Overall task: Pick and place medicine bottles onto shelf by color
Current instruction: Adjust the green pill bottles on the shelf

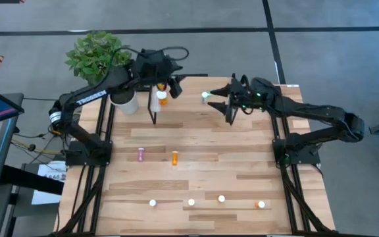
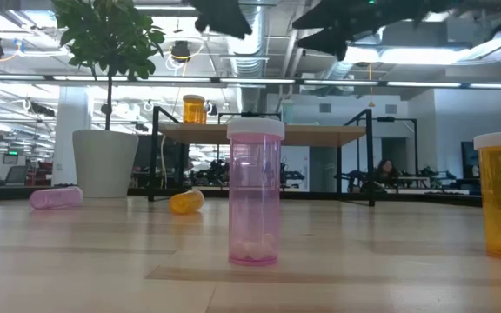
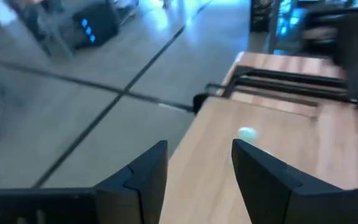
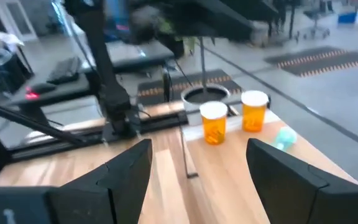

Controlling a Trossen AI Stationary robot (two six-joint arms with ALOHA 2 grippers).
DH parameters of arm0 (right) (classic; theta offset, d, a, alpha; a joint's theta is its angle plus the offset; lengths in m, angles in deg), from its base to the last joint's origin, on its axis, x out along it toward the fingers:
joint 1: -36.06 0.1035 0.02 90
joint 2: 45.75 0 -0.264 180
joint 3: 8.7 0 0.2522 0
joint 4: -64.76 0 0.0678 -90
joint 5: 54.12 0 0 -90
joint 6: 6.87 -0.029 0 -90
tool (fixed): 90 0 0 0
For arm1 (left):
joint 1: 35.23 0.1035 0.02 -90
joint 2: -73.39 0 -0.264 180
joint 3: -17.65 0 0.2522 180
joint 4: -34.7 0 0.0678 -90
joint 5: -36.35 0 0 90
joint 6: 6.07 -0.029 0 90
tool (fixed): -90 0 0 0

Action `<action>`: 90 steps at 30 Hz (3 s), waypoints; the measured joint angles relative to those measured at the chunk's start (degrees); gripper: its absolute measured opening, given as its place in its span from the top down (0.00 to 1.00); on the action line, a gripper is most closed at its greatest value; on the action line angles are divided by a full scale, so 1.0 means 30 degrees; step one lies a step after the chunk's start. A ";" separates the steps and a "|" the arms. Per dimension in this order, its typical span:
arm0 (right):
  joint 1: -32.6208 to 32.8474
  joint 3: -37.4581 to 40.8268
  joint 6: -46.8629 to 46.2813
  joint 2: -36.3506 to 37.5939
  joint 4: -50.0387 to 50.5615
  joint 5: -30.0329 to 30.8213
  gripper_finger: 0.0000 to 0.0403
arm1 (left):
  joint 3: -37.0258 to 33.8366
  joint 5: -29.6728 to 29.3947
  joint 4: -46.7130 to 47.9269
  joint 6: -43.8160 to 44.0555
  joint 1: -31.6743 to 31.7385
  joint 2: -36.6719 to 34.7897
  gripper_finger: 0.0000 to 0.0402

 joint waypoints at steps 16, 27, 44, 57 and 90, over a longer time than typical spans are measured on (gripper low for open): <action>-0.0628 -1.0820 0.0990 -0.9387 0.7518 0.1037 0.29 | -1.1196 -0.4144 -0.9026 0.0091 -0.3683 -0.9748 0.58; -0.1467 -1.6276 0.1301 -1.4898 0.9597 0.2432 0.29 | -1.8691 -0.4437 -1.6379 0.0318 -0.4432 -1.3032 0.58; -0.1989 -1.9930 0.2066 -1.9084 1.1827 0.3135 0.29 | -1.9868 -0.5702 -1.6643 -0.0513 -0.4286 -1.3232 0.58; -0.2113 -1.9937 0.2405 -1.9235 1.2855 0.3514 0.36 | -1.9869 -0.5723 -1.6507 -0.0520 -0.4227 -1.3218 0.58; -0.1267 -1.6732 0.2973 -1.2596 1.1960 0.1142 0.70 | -1.9864 -0.4404 -1.6062 0.0860 -0.4213 -1.3210 0.58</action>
